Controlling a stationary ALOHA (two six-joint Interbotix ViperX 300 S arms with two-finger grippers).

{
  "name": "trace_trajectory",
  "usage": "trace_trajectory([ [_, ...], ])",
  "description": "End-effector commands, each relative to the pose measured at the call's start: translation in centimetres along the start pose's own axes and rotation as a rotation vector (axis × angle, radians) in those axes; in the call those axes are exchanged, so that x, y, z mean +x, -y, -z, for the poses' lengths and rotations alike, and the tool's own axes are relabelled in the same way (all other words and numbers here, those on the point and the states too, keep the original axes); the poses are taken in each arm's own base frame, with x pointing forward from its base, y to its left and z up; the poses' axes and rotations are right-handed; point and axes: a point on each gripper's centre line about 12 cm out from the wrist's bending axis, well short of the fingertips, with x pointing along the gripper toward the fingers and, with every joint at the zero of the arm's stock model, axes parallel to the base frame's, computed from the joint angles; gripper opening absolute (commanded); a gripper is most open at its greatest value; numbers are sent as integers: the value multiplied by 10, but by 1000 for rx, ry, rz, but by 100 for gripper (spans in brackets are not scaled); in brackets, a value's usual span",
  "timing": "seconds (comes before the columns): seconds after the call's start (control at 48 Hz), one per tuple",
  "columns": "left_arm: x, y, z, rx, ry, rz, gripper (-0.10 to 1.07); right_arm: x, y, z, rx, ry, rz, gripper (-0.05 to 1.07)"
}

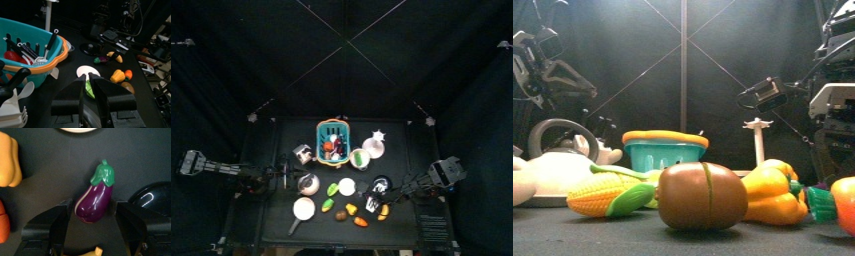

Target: Grab eggplant

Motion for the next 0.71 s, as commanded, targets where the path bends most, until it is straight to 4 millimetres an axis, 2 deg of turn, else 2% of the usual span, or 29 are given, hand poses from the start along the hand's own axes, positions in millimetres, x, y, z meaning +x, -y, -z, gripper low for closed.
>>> trace_trajectory([
  [0.0,2,1,-6,-4,18,2,59,-11,-3,-14,10,50,-35,95],
  [0.167,2,2,-6,-4,20,2,59,-8,4,-21,18,61,-23,98],
  [0.5,2,1,-5,-5,17,1,59,-2,11,-13,22,32,4,98],
  [0.688,2,1,-5,-5,17,1,59,-3,8,-14,9,40,-1,92],
])
